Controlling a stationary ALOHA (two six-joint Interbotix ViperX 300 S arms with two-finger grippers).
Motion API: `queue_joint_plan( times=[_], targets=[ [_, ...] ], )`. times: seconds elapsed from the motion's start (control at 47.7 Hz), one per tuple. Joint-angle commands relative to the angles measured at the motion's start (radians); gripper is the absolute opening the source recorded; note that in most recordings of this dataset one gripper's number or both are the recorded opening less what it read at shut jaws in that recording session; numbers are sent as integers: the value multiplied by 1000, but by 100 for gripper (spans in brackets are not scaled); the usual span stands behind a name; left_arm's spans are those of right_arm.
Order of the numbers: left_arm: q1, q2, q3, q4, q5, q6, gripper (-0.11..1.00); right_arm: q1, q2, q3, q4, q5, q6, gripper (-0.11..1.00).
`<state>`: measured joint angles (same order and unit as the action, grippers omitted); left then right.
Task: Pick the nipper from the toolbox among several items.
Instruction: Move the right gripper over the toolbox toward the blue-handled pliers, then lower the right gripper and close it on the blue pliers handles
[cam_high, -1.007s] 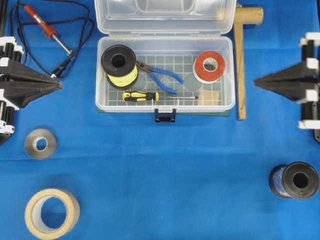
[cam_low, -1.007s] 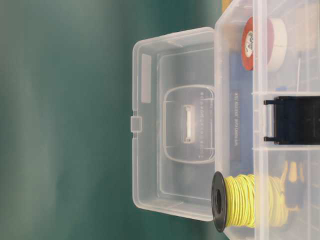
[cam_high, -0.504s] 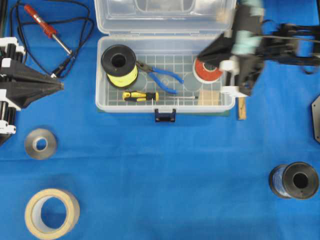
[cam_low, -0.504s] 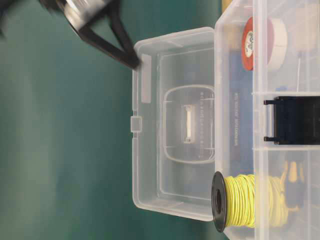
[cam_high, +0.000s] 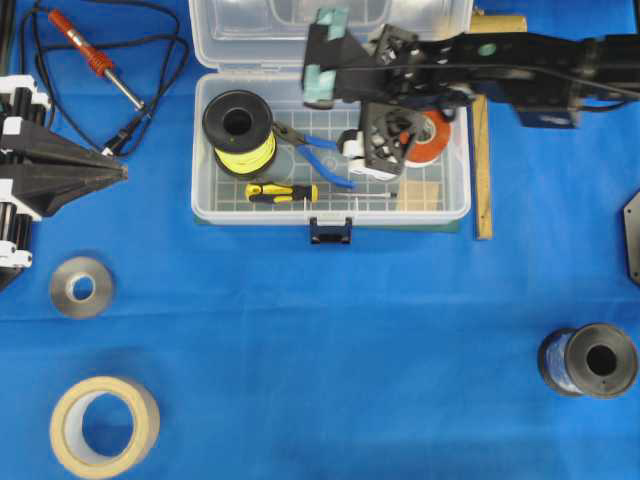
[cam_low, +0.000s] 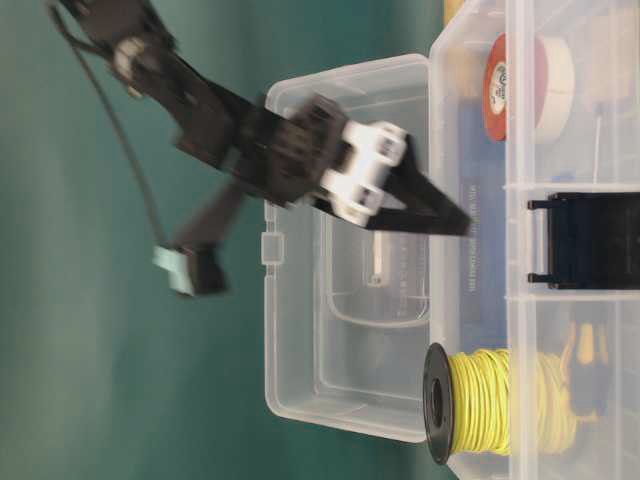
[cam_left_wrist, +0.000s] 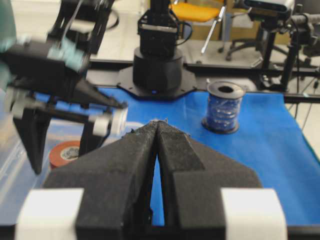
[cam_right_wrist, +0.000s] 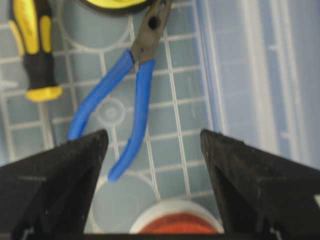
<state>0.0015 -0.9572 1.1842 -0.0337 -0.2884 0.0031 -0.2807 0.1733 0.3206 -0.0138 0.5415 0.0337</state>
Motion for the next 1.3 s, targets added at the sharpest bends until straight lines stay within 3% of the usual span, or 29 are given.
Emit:
queue_joint_plan(
  times=[0.0,0.441,0.483,0.671,0.839,1.28],
  targets=[
    [6,8,-15,-2,2,2,0,0,29,-37,8,-5,0,77],
    [44,8,-6,-2,28,-9,0,0,158,-46,23,-74,0,71],
    [44,8,-6,-2,28,-9,0,0,161,-46,23,-75,-2,65],
    [44,2,-8,-2,37,-11,0,3,158,-44,23,-66,-8,13],
    [44,-2,-8,-2,38,-11,0,3,121,-40,25,-49,-8,13],
    [44,-2,-8,-2,40,-11,0,-11,-202,6,-2,15,6,13]
  ],
)
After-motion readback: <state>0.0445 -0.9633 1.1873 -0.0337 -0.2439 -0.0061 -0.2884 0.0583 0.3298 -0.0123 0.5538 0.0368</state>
